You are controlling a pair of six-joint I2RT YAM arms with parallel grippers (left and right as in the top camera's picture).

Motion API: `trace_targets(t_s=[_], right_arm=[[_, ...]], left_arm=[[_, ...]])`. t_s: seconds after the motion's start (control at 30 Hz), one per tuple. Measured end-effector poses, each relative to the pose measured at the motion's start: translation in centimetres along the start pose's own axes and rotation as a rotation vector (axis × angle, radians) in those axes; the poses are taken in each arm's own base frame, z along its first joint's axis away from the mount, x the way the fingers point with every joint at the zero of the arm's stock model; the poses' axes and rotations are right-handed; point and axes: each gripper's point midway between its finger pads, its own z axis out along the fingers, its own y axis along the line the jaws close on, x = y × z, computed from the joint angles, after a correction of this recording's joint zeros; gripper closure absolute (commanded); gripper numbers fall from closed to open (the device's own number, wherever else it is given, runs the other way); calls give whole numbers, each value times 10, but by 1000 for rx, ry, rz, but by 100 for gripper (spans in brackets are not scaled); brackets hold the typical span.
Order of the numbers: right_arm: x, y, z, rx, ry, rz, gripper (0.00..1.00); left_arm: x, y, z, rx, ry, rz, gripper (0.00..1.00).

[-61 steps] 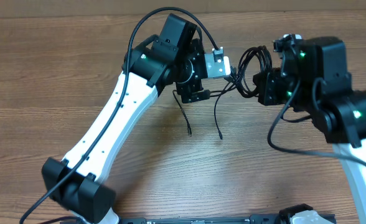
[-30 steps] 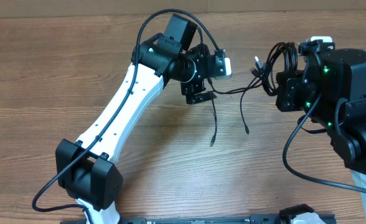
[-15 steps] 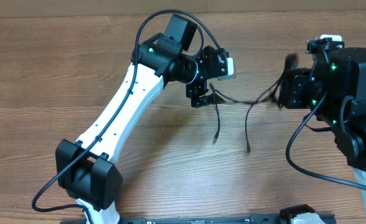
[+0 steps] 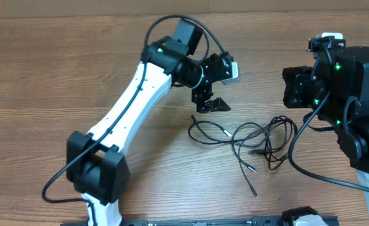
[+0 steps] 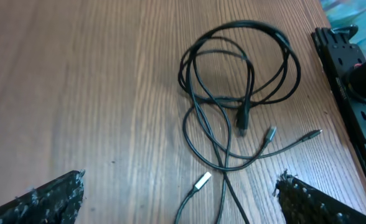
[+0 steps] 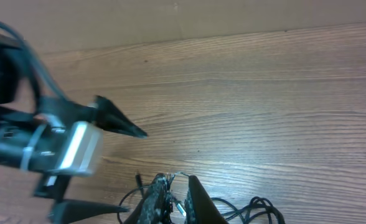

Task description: Untangle cables

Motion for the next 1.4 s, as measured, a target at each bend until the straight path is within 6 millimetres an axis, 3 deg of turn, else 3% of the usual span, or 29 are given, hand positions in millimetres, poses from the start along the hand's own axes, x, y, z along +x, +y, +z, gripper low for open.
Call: trace_targets(t_s=[0.13,0.3,0.43,0.53,0.8,0.9,1.13,1.4], right_arm=[[3,-1,0,5,12,1,82],[14,-11,-1,56,56,15,50],[38,-29,-4,161,154,90,23],[54,-40,-1,232,231,143,13],[99,-57,23,382,487,272,6],[106,-60,32,411,528,299,5],[147,-85,49,564,626,371,2],[184,-120,67,648,667,450,21]], left_arm=[[3,5,5,-1,-1,-14,1],[0,12,5,-31,-7,-22,0],[2,27,4,-105,15,-73,0],[4,38,2,-162,31,-124,0],[12,52,-1,-249,66,-245,0],[14,54,-2,-260,72,-260,0],[15,55,-2,-269,77,-276,0],[16,55,-2,-272,79,-276,0]])
